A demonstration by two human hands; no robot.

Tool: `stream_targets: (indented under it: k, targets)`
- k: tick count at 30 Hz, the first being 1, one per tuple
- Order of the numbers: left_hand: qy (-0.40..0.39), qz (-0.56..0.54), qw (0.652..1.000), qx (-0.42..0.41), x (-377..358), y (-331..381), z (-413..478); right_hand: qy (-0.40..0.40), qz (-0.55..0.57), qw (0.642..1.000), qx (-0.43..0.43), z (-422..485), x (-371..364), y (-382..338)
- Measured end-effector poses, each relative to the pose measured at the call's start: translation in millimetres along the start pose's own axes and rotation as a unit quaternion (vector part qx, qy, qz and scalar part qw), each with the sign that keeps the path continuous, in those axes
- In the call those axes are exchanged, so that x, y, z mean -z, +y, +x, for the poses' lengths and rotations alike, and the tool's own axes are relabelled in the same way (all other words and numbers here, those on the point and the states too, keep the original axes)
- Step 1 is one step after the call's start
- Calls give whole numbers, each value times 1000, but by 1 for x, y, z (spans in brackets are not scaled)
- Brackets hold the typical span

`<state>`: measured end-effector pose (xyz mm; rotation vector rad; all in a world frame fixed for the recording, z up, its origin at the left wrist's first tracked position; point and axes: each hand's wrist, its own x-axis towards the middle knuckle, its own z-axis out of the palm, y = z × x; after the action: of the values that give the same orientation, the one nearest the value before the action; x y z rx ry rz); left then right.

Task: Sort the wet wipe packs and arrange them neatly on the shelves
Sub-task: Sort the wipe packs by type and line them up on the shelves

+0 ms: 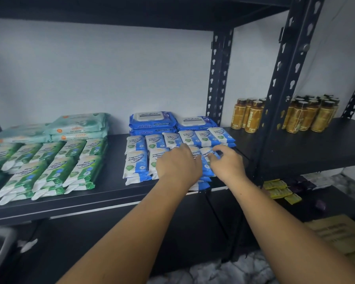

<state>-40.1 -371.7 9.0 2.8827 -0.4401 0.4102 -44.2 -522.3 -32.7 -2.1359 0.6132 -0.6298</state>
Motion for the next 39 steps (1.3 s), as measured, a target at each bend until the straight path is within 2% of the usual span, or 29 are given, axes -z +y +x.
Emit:
stream_targets:
  k: [2,4,6,8,11,15,27,30,36,39]
  targets:
    - [50,-24,997,-49,-6,-11,-3,2,-12,999,41,-2,-2,2]
    - [109,-50,980,-161,-13,-27,-9,-12,-19,997,71,-3,2,5]
    - [116,-39,955,-268,-20,-41,-18,-42,-13,995,91,-5,12,6]
    - [97,-20,944,-314,-30,-50,-23,-95,-5,987,126,-9,25,10]
    - [127,-48,939,-315,-41,-55,-21,-144,-75,965,205,-14,36,17]
    - [157,-72,937,-302,-48,-53,-14,-100,-106,953,265,-10,28,26]
    - [110,-70,951,-281,-50,-57,-2,-87,-131,955,253,8,7,16]
    - [119,-66,952,-274,-53,-56,3,-86,-129,956,250,9,7,16]
    - [184,-74,943,-267,-61,-53,11,-81,-129,959,239,8,5,14]
    - [182,-88,939,-277,-62,-55,9,-84,-125,958,243,5,5,14]
